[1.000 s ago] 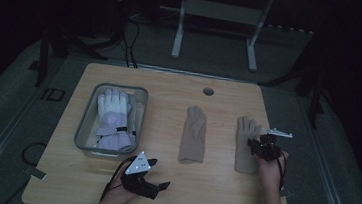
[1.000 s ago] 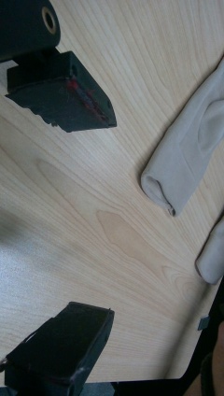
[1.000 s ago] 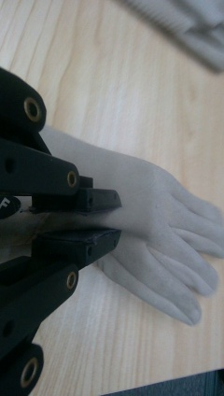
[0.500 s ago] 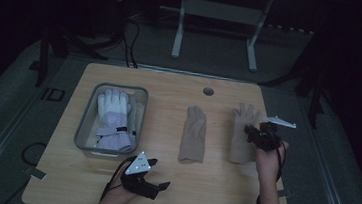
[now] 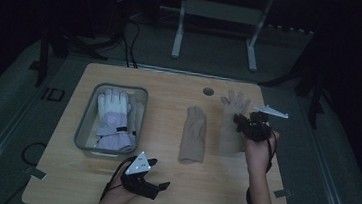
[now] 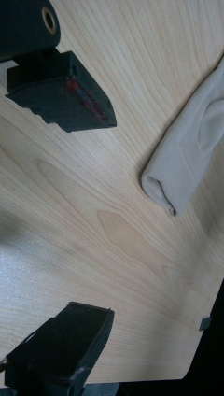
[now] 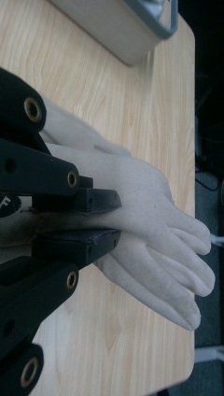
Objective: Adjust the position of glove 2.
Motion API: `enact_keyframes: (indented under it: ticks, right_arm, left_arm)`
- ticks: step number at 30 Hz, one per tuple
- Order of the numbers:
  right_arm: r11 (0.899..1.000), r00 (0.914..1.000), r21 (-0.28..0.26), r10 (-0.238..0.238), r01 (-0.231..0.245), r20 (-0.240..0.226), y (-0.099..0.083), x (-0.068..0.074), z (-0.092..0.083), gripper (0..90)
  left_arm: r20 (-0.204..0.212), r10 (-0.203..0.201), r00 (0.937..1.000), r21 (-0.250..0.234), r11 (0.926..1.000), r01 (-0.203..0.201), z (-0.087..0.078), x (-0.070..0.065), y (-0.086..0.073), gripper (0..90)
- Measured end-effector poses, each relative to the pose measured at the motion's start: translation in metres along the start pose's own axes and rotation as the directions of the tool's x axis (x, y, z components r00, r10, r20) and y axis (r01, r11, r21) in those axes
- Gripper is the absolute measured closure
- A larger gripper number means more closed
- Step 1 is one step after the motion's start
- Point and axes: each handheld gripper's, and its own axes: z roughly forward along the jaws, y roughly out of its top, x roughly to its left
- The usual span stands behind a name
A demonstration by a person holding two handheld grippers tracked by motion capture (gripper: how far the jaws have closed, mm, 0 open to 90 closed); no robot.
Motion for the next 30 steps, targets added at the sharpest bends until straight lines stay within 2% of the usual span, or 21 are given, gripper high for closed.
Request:
enact_keyframes:
  ticks: [12, 18, 21, 26, 30]
  right_arm:
    - [1.0, 0.9979, -0.005, 0.004, -0.005, -0.065, 0.009, 0.05, 0.019, 80.6]
    - [1.0, 0.9953, 0.002, 0.014, -0.014, -0.096, 0.005, 0.071, 0.03, 80.6]
    - [1.0, 0.9962, 0.011, -0.002, 0.002, -0.087, 0.0, 0.081, 0.038, 80.5]
    - [0.999, 0.9977, 0.04, 0.0, 0.003, -0.068, -0.009, 0.083, 0.053, 80.3]
    - [0.997, 0.9979, 0.073, 0.029, -0.025, -0.058, -0.02, 0.08, 0.065, 80.3]
  left_arm:
    - [0.001, 0.006, 1.0, -0.001, 1.0, -0.006, 0.0, -0.001, 0.0, 8.6]
    - [0.004, 0.011, 0.9999, -0.003, 0.9999, -0.011, 0.0, -0.002, 0.0, 8.6]
    - [0.006, 0.013, 0.9999, -0.003, 0.9999, -0.013, -0.001, -0.002, 0.0, 8.6]
    - [0.01, 0.009, 0.9999, -0.005, 0.9999, -0.009, -0.001, -0.002, 0.0, 8.6]
    - [0.01, 0.01, 0.9999, -0.003, 0.9999, -0.01, -0.001, -0.002, 0.0, 8.6]
